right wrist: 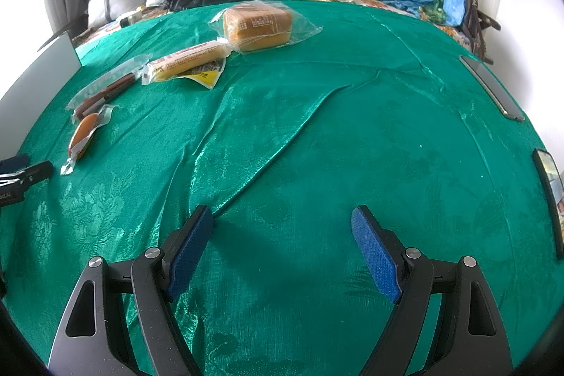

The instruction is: Organize snacks

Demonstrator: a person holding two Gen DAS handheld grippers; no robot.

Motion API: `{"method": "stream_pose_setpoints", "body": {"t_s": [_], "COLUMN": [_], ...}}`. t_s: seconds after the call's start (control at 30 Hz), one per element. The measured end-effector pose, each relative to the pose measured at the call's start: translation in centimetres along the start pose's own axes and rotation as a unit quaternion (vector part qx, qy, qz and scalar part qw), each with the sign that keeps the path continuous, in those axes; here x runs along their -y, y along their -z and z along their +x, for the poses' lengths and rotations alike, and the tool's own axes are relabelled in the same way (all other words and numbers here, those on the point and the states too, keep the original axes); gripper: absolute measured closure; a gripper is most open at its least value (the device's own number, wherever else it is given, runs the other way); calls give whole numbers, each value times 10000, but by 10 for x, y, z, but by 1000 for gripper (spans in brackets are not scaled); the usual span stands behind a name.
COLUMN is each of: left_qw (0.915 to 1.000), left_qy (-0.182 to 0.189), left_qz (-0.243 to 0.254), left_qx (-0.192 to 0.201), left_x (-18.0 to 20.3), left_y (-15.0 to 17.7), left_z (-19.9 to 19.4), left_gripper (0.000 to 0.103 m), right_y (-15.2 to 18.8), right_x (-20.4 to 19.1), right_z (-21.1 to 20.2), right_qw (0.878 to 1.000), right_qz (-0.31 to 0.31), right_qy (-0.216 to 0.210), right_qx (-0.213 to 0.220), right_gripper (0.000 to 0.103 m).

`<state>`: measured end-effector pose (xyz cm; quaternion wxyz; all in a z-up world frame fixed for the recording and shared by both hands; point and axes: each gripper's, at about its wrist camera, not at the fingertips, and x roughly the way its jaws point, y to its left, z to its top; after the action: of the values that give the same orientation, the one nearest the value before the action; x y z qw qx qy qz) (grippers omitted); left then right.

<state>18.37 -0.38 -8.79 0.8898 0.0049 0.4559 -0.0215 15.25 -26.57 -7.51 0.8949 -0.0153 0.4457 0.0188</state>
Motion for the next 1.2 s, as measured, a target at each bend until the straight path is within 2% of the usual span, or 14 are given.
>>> {"method": "stream_pose_setpoints", "body": {"t_s": [1.2], "left_qw": [10000], "left_qy": [1], "left_qz": [3], "left_qx": [-2], "left_x": [0], "left_y": [0], "left_z": [0], "left_gripper": [0], "right_y": [-1], "right_x": [1], "right_z": [0], "right_qw": [10000], "right_qz": [40], "right_qy": [-40], "right_qx": [16], "right_gripper": [19]}}
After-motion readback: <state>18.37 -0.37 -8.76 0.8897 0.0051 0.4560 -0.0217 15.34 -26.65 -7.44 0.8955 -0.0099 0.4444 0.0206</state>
